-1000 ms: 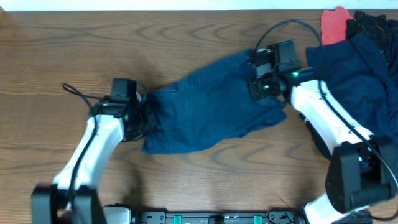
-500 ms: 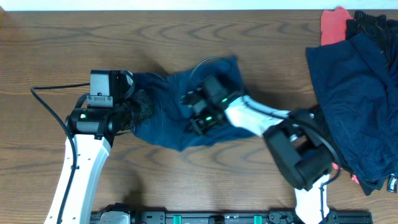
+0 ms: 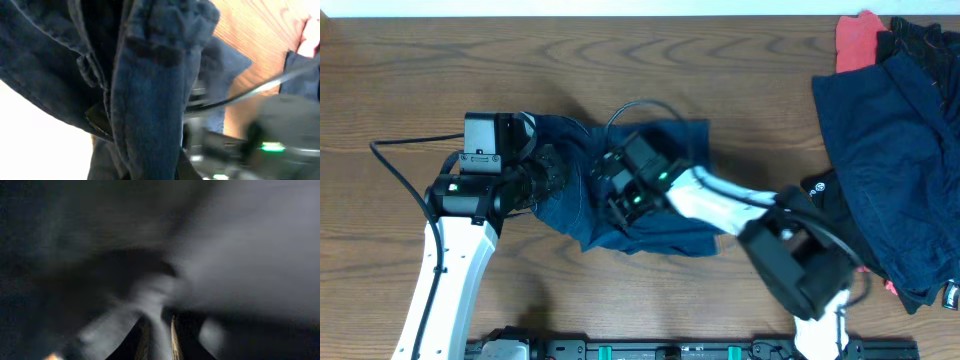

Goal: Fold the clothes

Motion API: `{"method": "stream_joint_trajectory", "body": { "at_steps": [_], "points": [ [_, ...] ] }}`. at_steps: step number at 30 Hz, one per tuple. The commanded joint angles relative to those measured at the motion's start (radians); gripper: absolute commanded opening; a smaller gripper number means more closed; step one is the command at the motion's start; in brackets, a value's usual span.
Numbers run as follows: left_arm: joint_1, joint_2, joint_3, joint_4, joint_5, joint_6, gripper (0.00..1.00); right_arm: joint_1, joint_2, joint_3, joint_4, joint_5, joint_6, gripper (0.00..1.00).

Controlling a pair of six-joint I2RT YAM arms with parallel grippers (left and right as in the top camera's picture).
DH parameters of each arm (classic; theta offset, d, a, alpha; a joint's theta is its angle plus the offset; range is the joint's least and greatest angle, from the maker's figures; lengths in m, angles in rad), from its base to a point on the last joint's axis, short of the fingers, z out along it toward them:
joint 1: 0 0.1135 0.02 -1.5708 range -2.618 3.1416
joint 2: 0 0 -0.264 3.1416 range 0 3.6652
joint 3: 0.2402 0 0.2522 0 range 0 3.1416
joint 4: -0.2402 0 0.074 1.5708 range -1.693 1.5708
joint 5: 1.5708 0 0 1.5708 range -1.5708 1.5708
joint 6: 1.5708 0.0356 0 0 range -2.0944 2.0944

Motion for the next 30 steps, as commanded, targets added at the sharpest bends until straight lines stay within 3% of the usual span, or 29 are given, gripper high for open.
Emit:
{"method": "stream_joint_trajectory", "body": {
  "at_steps": [1,7,10,13,22,30],
  "points": [
    [-0.001,-0.014,0.021,0.005,-0.046,-0.005,0.06,-0.105,-0.147,0.003,-0.064,0.209,-0.021,0.15],
    [-0.001,-0.003,0.021,0.005,-0.047,-0.005,0.06,-0.274,-0.198,0.000,-0.262,0.335,-0.110,0.18],
    [-0.005,0.011,0.021,0.005,-0.047,-0.006,0.06,-0.346,-0.174,-0.013,-0.329,0.346,-0.110,0.08],
    [-0.026,0.029,0.021,0.018,-0.047,-0.006,0.06,-0.386,-0.149,-0.040,-0.349,0.343,-0.111,0.06],
    [-0.156,0.108,0.021,0.161,-0.047,-0.075,0.06,-0.354,-0.051,-0.109,-0.341,0.271,-0.136,0.03],
    [-0.367,0.244,0.021,0.330,-0.047,-0.136,0.06,-0.309,-0.014,-0.111,-0.342,0.268,-0.117,0.01]
  ]
}}
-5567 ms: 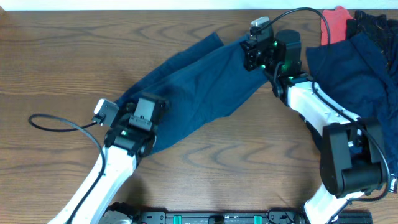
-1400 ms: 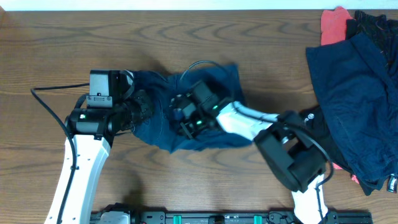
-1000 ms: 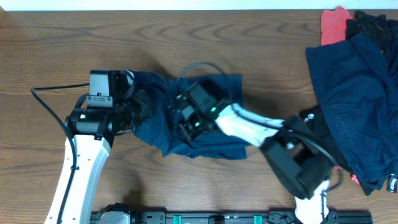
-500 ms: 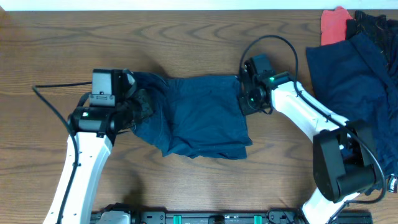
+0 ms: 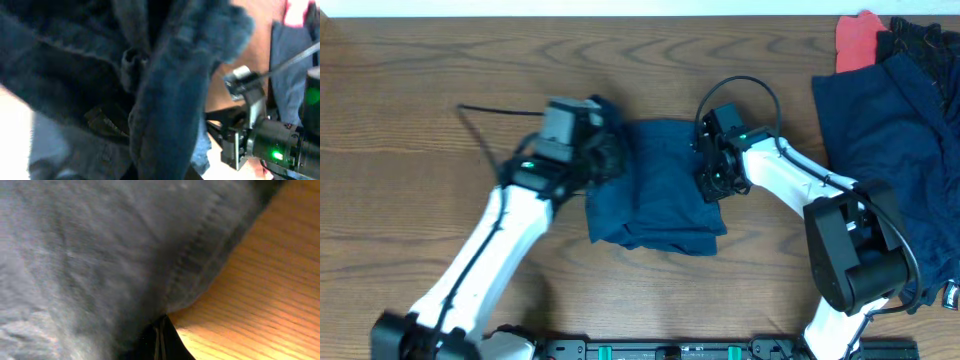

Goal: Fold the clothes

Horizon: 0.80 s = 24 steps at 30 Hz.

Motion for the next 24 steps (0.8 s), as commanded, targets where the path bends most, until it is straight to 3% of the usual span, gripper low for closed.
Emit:
{"method": "stream_joint_trajectory", "body": {
  "at_steps": [1,4,7,11,15,18,21,24],
  "points": [
    [-0.093,0.058,0.021,0.065,0.010,-0.038,0.06,0.029,0.078,-0.036,-0.008,-0.019,-0.001,0.01],
    [-0.169,0.113,0.021,0.137,0.009,-0.046,0.17,0.028,0.078,-0.036,-0.012,-0.019,0.003,0.01],
    [-0.210,0.149,0.021,0.169,0.010,-0.046,0.58,0.026,0.077,-0.036,-0.021,-0.019,0.003,0.01],
    [-0.198,0.116,0.022,0.164,0.011,-0.042,0.87,0.015,0.077,-0.034,-0.037,-0.001,0.010,0.01],
    [-0.155,0.020,0.022,0.148,0.002,0.022,0.91,-0.018,0.058,-0.001,-0.114,0.126,0.068,0.01],
    [-0.097,-0.050,0.022,0.100,-0.085,0.030,0.92,-0.069,-0.003,0.053,-0.188,0.246,0.114,0.05],
    [-0.049,-0.064,0.021,0.049,-0.143,0.030,0.93,-0.111,-0.086,0.111,-0.216,0.246,0.110,0.07],
    [-0.011,-0.042,0.021,0.001,-0.179,0.031,0.96,-0.122,-0.178,0.152,-0.202,0.125,0.025,0.07]
  ]
}}
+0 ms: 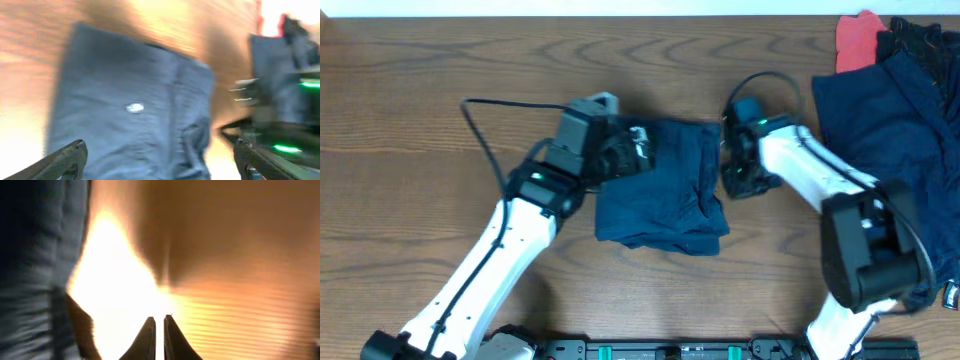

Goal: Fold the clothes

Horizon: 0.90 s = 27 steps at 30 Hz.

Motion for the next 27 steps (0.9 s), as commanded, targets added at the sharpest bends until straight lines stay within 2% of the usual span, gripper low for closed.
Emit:
{"method": "stream_joint_trajectory", "body": {
  "at_steps": [1,3,8,11,16,21,27],
  "points": [
    [0.045,0.047,0.013,-0.045,-0.098,0.022,0.97,-0.008,-0.162,0.079,0.026,-0.106,-0.081,0.07],
    [0.067,0.085,0.010,-0.048,-0.106,0.027,1.00,0.001,-0.203,0.080,0.053,-0.221,-0.129,0.07],
    [0.104,0.217,0.010,-0.043,-0.100,0.028,0.98,0.048,-0.210,0.075,0.049,-0.441,-0.216,0.07],
    [0.105,0.293,0.010,-0.045,-0.073,0.027,0.98,0.089,-0.175,0.063,0.027,-0.465,-0.216,0.07],
    [0.105,0.391,0.010,-0.050,0.057,0.019,0.98,0.143,-0.079,0.023,-0.013,-0.463,-0.219,0.08],
    [0.099,0.450,0.008,-0.128,0.151,-0.013,0.98,0.161,0.027,-0.048,-0.048,-0.392,-0.212,0.05],
    [0.056,0.461,-0.013,-0.267,0.196,-0.036,0.98,0.117,0.089,-0.079,-0.050,-0.036,-0.022,0.02]
  ]
}}
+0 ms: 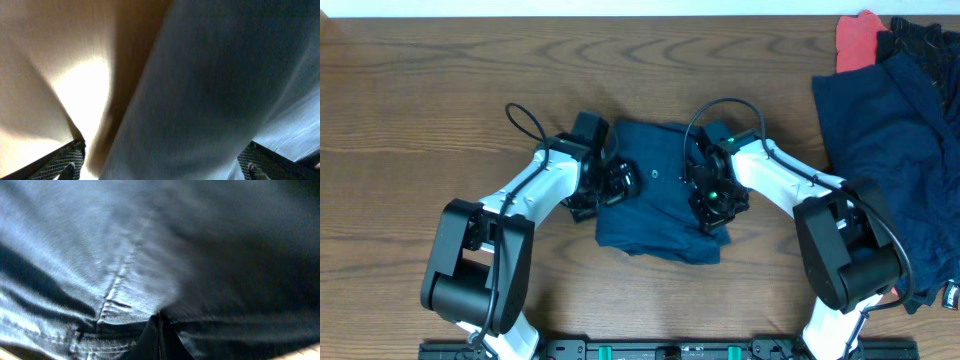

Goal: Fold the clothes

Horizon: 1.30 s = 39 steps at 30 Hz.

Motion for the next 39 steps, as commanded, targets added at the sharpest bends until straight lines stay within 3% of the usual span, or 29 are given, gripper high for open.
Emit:
{"method": "stream_joint_trajectory", "body": {
  "at_steps": [1,3,4,6,14,20,24,33,39],
  "points": [
    [-0.039,0.018,-0.014,-0.055,0.051,-0.024,0.99,-0.042,0.027,-0.013,0.025,0.359,0.152,0.02],
    [-0.062,0.012,-0.014,-0.078,0.069,-0.023,0.98,-0.070,0.026,-0.012,0.085,0.489,0.185,0.07],
    [-0.074,0.004,-0.014,-0.079,0.069,-0.023,0.98,-0.084,0.026,-0.011,0.127,0.529,0.185,0.18],
    [-0.090,-0.022,-0.013,-0.060,0.063,-0.014,0.98,-0.107,0.026,-0.008,0.224,0.550,0.167,0.26],
    [-0.048,-0.209,-0.005,0.167,-0.234,0.000,0.98,-0.122,0.026,0.049,0.302,0.522,0.125,0.37],
    [0.010,-0.225,-0.005,0.489,-0.295,0.185,0.98,-0.118,-0.026,0.107,0.213,0.483,0.163,0.42],
    [0.039,-0.155,0.011,0.549,-0.237,0.267,0.98,-0.118,-0.095,0.110,0.200,0.397,0.162,0.44],
    [0.077,0.085,0.108,0.549,0.075,0.475,0.98,-0.118,-0.154,0.110,0.167,0.357,0.163,0.52],
    [0.074,0.180,0.117,0.524,0.170,0.490,0.98,-0.118,-0.154,0.110,0.154,0.357,0.163,0.53]
  ]
}}
